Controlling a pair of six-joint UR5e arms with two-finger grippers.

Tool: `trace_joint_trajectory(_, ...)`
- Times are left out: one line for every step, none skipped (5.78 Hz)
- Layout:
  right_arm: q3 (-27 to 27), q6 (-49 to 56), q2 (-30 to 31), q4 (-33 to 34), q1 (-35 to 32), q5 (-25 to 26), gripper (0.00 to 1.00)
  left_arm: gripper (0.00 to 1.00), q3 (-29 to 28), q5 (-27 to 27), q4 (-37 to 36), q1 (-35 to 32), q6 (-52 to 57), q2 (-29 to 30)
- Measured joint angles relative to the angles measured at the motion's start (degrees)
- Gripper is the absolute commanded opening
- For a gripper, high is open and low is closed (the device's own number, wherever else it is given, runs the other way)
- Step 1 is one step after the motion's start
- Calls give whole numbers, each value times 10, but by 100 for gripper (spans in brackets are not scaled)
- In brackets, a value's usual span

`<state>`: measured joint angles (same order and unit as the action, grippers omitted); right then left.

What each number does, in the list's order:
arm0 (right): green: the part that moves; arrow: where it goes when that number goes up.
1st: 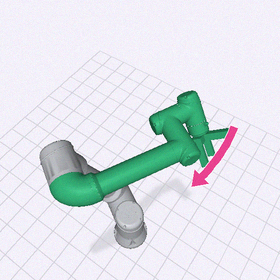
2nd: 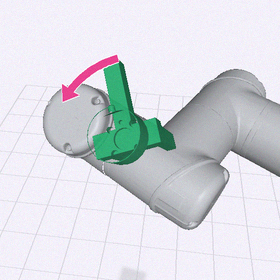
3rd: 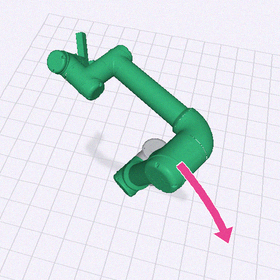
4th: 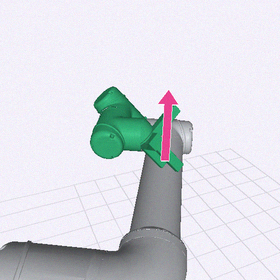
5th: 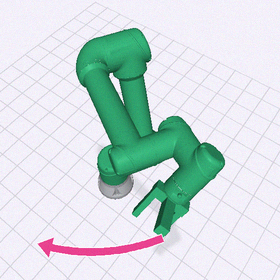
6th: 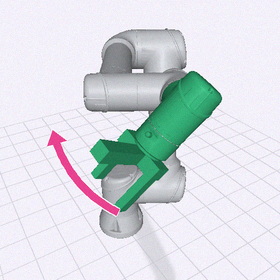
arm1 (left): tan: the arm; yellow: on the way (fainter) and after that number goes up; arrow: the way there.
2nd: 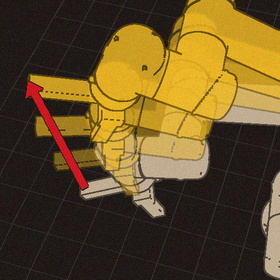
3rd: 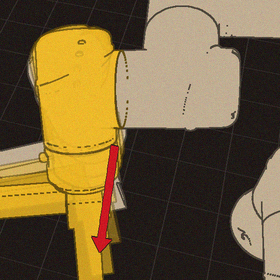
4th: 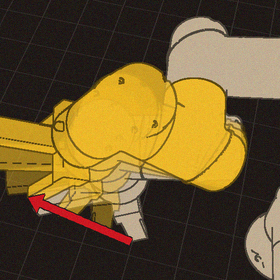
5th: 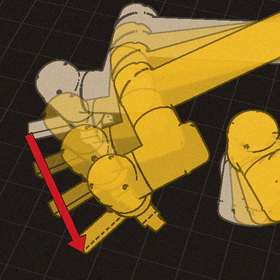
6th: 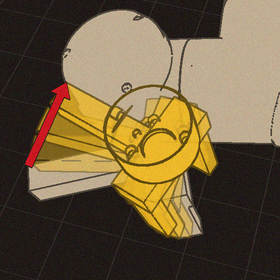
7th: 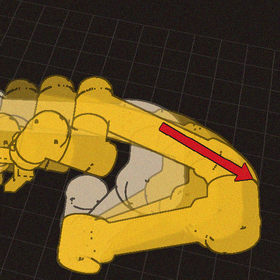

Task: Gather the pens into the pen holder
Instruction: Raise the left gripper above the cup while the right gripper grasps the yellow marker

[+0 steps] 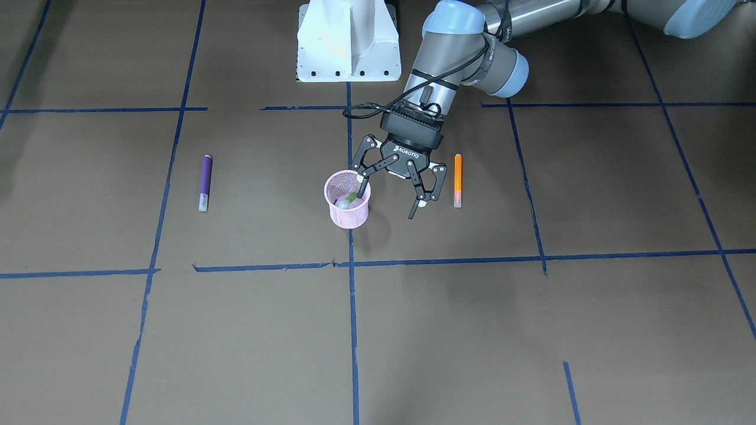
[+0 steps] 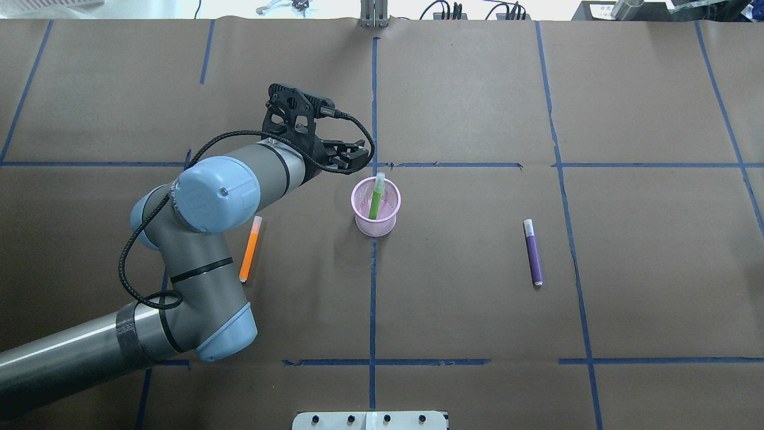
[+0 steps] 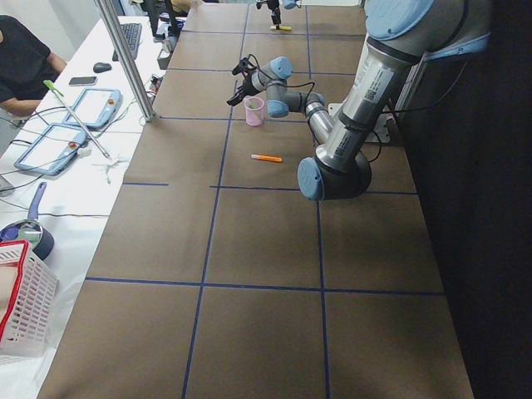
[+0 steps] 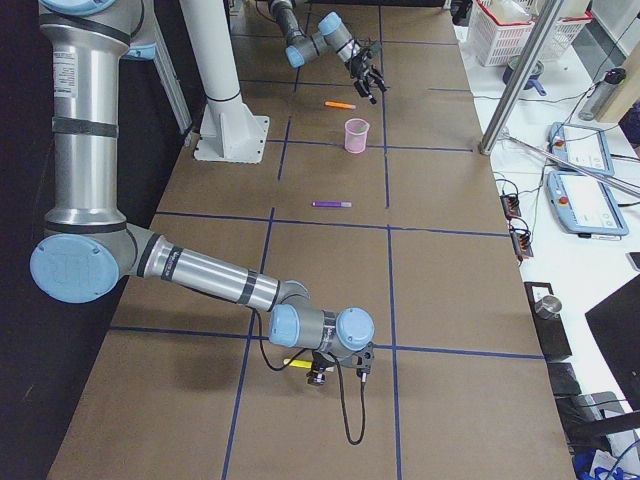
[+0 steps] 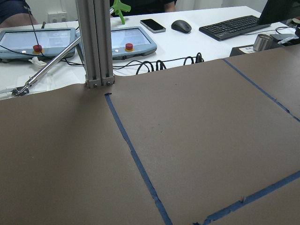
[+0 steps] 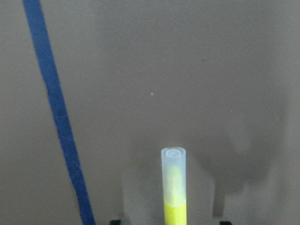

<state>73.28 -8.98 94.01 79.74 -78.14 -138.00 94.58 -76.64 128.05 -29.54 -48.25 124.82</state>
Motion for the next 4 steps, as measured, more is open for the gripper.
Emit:
trace_joint_trajectory(-3,0,0,0,0,0,68,99,0,0,0,0,0,0)
trace_joint_trajectory(-5,0,0,0,0,0,68,99,0,0,1,-1,0,0)
trace_joint_trajectory(-9,0,-1,0,0,1,66,99,0,0,1,-1,0,0)
trace_joint_trajectory(-13,0,-1,-1,0,1,57,99,0,0,2,-1,0,0)
